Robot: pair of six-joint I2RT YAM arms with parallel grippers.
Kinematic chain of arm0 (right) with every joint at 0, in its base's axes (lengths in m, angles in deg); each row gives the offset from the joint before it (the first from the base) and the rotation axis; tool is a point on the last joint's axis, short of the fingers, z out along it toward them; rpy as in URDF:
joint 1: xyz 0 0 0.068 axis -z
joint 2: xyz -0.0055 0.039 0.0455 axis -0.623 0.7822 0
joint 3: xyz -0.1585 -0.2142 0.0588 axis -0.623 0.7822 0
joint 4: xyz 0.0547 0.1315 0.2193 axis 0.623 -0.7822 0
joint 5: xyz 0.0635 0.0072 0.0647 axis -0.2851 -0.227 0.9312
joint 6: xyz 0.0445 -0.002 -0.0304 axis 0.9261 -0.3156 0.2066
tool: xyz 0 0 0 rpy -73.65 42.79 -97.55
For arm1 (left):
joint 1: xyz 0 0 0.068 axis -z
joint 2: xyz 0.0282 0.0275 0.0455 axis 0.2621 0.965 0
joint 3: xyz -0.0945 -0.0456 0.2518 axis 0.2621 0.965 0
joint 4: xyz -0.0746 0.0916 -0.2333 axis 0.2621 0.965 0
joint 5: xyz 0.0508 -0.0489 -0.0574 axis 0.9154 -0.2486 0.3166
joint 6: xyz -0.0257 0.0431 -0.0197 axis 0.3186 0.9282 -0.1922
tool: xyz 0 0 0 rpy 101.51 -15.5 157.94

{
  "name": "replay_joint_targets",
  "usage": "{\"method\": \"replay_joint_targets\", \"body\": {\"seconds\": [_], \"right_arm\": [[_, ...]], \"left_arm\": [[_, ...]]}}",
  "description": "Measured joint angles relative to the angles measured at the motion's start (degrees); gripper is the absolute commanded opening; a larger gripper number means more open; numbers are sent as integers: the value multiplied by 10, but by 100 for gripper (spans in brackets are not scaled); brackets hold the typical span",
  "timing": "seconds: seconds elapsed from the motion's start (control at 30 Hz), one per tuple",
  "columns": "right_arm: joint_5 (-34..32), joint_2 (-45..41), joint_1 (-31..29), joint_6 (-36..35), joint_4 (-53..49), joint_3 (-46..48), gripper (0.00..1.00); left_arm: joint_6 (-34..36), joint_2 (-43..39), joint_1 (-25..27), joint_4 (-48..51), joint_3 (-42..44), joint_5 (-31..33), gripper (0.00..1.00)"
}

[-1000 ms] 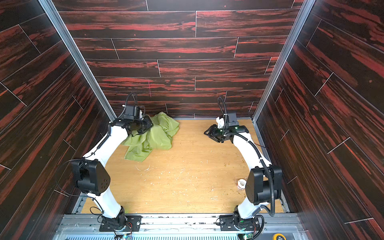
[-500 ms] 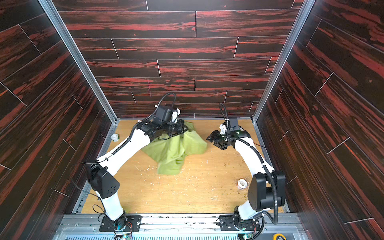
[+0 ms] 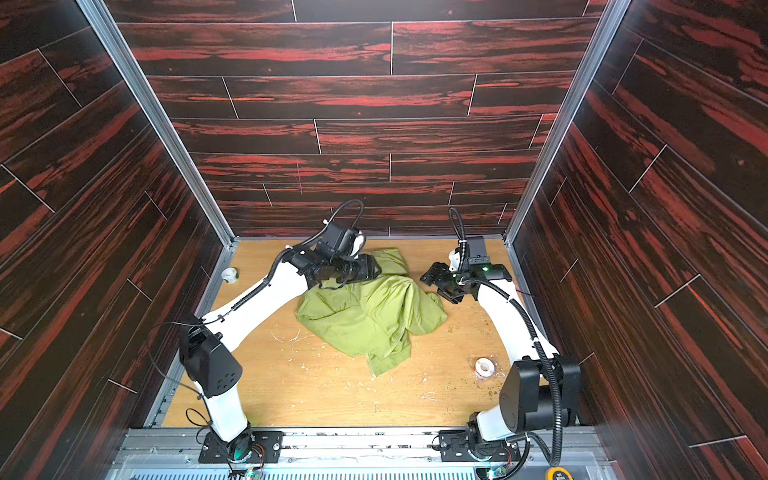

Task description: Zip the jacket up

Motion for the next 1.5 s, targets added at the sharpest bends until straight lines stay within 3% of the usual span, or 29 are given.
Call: {"method": "replay_joint_targets", "body": {"seconds": [0.27,0.53,0.7,1.03,1.1,1.2,1.3,1.43,1.5], "right_arm": [[-5,-7,0,-3,-2,52,72],[0,-45,-19,-15,-3,107,72],[-16,-55,-65,-24,-6,95,74],[-56,-38,-106,-41,-14,35,74],[-61,-21,-106,-44,-14,25,71],[-68,9,-106,-49,-10,17,57],[-69,36,-106,-54,-10,4,36],[-67,74,-106,-65,-14,-48,6],[-69,89,-106,-70,-18,-84,0]], "left_arm": [[-35,-163,-18,12,193,76,69],[-100,-246,-97,13,344,109,74],[-118,-205,-150,11,348,96,74],[-104,14,-193,18,217,67,73],[-96,48,-194,21,198,64,68],[-79,99,-196,27,168,56,32],[-63,132,-199,36,145,45,1],[-50,132,-205,60,114,37,0],[-44,116,-213,70,88,37,0]]}}
